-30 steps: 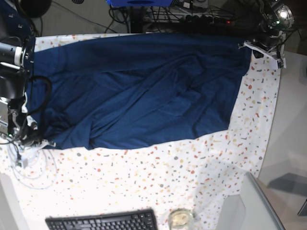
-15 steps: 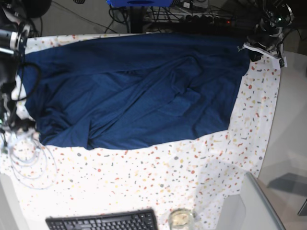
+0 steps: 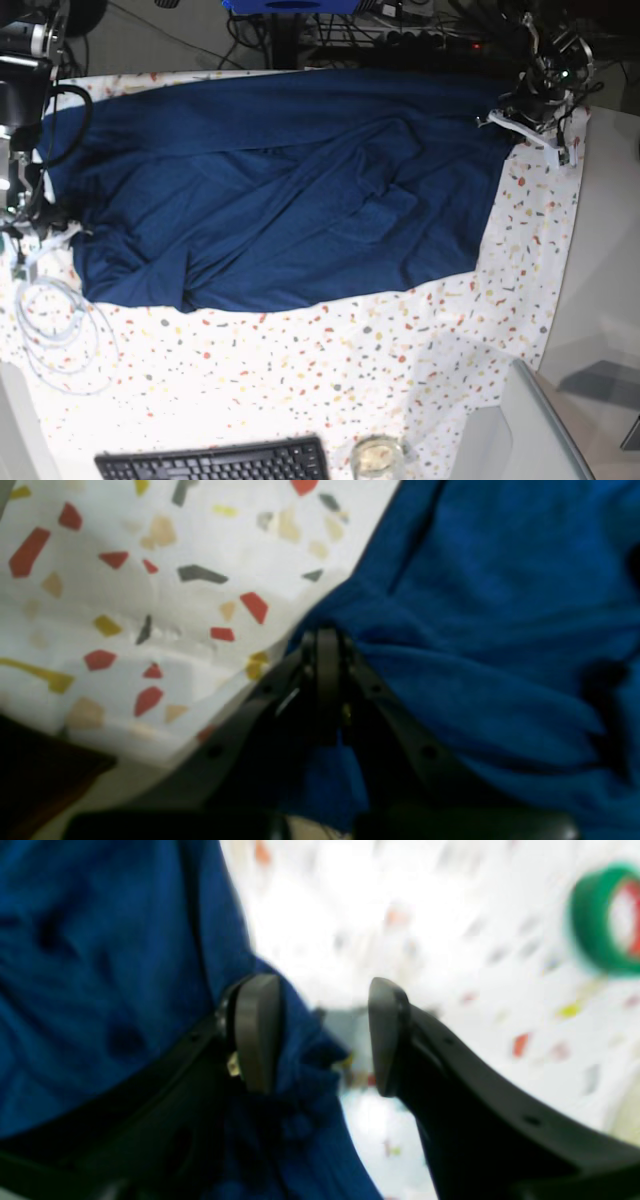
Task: Layout the t-shirt on the table in an organized manner, then fold the t-shirt properly
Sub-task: 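Release the shirt edge with the left gripper and move it along the shirt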
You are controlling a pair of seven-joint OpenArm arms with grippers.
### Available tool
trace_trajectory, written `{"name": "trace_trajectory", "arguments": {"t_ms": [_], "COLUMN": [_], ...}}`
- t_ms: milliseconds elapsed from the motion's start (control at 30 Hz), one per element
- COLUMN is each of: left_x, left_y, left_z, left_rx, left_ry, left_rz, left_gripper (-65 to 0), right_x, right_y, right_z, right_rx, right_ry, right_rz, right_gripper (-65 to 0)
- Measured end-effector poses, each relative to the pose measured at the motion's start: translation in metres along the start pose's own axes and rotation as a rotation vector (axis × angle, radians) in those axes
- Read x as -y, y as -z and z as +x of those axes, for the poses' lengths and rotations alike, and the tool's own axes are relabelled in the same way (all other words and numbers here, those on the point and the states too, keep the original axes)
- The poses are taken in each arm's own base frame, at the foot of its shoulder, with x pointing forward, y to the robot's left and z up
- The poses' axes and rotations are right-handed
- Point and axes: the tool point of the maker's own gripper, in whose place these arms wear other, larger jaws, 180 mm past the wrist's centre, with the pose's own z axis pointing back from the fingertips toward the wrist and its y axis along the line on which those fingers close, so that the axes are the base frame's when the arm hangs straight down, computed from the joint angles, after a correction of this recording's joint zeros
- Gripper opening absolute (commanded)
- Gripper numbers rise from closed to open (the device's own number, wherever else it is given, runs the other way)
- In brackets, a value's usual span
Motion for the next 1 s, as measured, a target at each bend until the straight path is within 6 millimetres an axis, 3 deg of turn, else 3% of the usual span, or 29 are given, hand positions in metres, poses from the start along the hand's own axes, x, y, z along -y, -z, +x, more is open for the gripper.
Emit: {"name": "trace_trajectory", "arguments": {"t_ms": [100,233,333,667,1000], "left_x": [0.000,-0.001,-0.002,-0.003,-0.005], "left_y": [0.007,0.011,0.014,0.014,0.011], "left_z": [0.003,0.000,0.000,0.000,0.001], "left_rx": [0.020,0.054,0.065,0.075,0.071], "left_ry": [0.006,0.017,0.009,-0.001,0.011], "left_rz": [0.002,-0.004,-0.011,-0.012,-0.006], "left_gripper": [-65.0,-65.0,-65.0,-65.0,-65.0], "right_x": [0.001,0.005,0.014,0.037,0.039], "right_y": [0.001,0.003,0.007,0.005,0.003], "right_z": [0.003,-0.002,0.003,0.004,0.006], "right_rx": [-0.007,-0.015,-0.030,-0.025,-0.019], "right_ry": [-0.006,0.009,0.025,0.056,0.050], "right_rz": [-0.005,-0.002,-0.018,-0.106,-0.117], "right_gripper": [-41.3,-65.0,-62.9,-64.8,-62.0]}}
